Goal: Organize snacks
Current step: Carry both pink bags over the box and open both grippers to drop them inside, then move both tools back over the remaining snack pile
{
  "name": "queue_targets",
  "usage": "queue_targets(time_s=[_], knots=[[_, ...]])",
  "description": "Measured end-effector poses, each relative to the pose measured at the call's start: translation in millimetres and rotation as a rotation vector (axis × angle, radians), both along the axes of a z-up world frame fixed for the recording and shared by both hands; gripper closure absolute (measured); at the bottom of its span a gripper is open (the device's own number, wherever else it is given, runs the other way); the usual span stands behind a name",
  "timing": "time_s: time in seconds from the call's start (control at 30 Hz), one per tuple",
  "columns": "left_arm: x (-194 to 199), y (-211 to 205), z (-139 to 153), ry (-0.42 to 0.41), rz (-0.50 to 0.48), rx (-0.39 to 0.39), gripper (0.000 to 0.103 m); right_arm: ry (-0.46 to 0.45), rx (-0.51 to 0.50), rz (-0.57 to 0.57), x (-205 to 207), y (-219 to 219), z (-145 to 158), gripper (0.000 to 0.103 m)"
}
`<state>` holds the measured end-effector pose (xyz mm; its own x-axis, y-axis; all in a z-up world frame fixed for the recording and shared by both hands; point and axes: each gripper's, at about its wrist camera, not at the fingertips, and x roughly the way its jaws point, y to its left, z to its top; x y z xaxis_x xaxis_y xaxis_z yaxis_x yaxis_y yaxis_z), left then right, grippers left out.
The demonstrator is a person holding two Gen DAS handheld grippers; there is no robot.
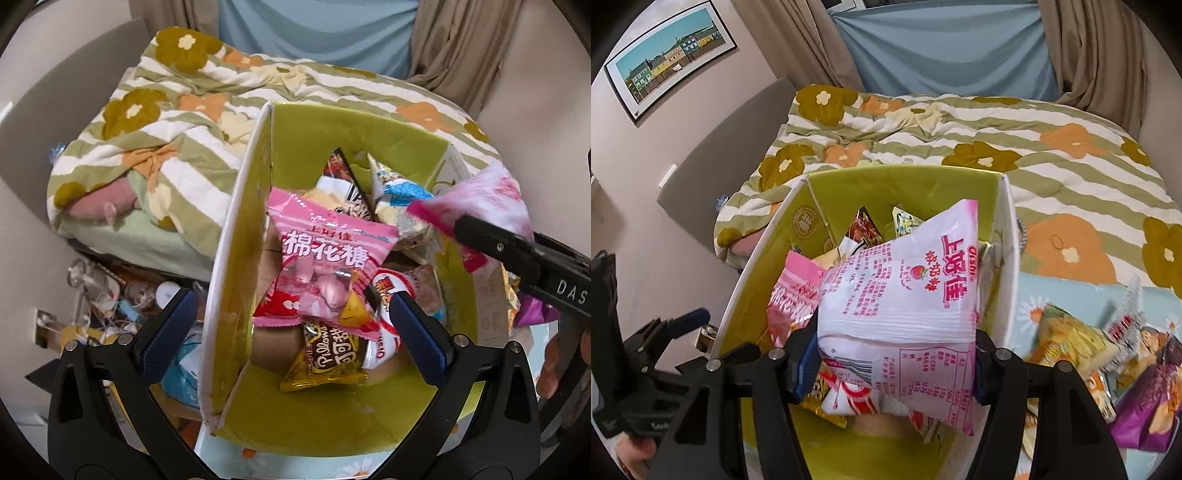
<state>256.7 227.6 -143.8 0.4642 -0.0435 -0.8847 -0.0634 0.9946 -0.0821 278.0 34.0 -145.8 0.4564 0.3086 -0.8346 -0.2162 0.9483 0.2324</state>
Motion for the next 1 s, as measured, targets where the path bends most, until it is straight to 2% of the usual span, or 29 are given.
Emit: queue_targets(time_s=[0.07, 0.1, 0.13, 0.3, 0.47, 0.73, 1.0], knots=[[0.3, 1.2, -4.0, 0.010, 0.005, 0.002, 0.000, 0.000, 0.019, -0.001, 4.1, 1.7, -4.2, 0.023], [0.2, 1.8, -6.2, 0.015, 0.008, 0.004, 0.000, -0.001, 0.029, -0.004, 5.1, 2.1, -5.4, 0.008], [0.1, 2.3, -8.5, 0.020, 0.010, 0.004, 0.000, -0.003, 0.041, -0.006, 5.7, 1.3, -6.4, 0.000], [-0.7, 3.0, -14.7, 0.039, 0.011, -0.001, 0.000, 0.001, 0.034, 0.012, 2.0, 1.6, -10.2, 0.000], [-0.5, 3.4, -5.4, 0.020, 0.001, 0.003, 0.000, -0.004, 0.030, 0.019, -2.9, 2.2, -6.7, 0.000], [-10.0, 0.8, 25.0, -0.040, -0.015, 0.014, 0.000, -0.057, 0.025, 0.010, -15.0, 0.5, 22.6, 0.000], [-36.3, -14.7, 59.4, -0.120, -0.070, 0.020, 0.000, -0.103, 0.017, -0.003, -48.5, -2.0, 57.5, 0.000]])
